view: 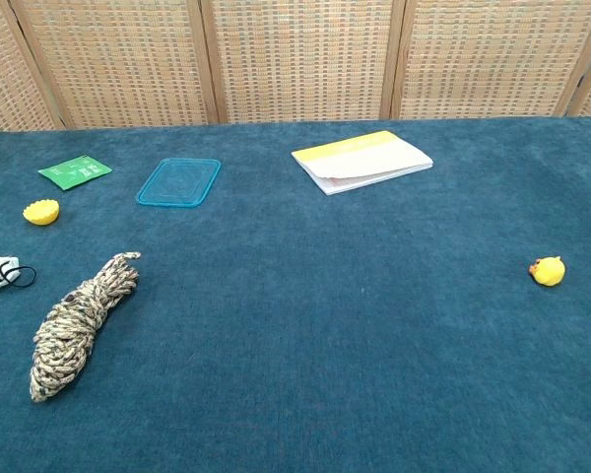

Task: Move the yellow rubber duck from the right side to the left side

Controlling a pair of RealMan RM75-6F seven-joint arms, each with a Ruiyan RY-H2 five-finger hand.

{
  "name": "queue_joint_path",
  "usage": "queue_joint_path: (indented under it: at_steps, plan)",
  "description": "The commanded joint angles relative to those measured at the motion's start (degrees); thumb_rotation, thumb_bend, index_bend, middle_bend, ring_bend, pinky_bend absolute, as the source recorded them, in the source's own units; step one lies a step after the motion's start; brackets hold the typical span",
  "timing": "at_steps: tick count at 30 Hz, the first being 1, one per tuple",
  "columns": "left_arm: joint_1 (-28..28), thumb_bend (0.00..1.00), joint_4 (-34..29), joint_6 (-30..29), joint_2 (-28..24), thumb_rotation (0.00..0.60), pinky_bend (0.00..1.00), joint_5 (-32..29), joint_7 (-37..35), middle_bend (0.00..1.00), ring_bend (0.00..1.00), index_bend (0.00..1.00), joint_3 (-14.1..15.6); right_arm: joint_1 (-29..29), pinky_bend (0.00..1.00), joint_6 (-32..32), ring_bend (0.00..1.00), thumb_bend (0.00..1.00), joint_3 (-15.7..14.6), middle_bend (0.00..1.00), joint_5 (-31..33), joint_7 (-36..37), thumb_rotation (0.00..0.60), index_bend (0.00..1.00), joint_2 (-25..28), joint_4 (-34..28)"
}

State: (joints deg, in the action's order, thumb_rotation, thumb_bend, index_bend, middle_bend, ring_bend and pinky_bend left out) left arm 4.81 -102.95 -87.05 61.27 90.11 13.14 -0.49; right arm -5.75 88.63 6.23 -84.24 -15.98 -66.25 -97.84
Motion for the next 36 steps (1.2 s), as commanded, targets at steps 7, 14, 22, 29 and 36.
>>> queue_joint_path:
  at_steps: [7, 14, 22, 29, 36]
  plan:
    - [-0.03, 0.02, -0.14, 0.16, 0.12, 0.600, 0.00, 0.24, -0.24, 0.00, 0.00, 0.00, 0.11, -0.51, 0.00, -1.26, 0.00, 0.00, -0.21, 0.00, -0.42, 1.26, 0.600, 0.00, -0.34, 0.79]
    - [0.34, 0.02, -0.08, 1.09, 0.63, 0.600, 0.00, -0.27, 0.78, 0.00, 0.00, 0.00, -0.03, -7.69, 0.00, -10.93, 0.00, 0.00, 1.75, 0.00, -0.89, 7.30, 0.600, 0.15, -2.44, 7.42]
    - [1.12, 0.02, -0.20, 2.80, 1.34, 0.600, 0.00, -2.47, 2.22, 0.00, 0.00, 0.00, -0.77, -16.94, 0.00, -26.50, 0.00, 0.00, 4.57, 0.00, 6.38, 7.92, 0.600, 0.31, -3.93, 8.60]
    - [2.10, 0.02, 0.54, 5.18, 2.09, 0.600, 0.00, -5.23, 3.32, 0.00, 0.00, 0.00, -1.33, -22.13, 0.00, -33.41, 0.00, 0.00, 5.70, 0.00, 16.14, -2.11, 0.600, 0.35, -7.39, 8.47]
    - [2.62, 0.02, 0.79, 6.18, 2.34, 0.600, 0.00, -6.33, 3.74, 0.00, 0.00, 0.00, -1.45, -25.11, 0.00, -35.65, 0.00, 0.01, 5.21, 0.00, 22.57, -7.51, 0.600, 0.40, -10.53, 10.30]
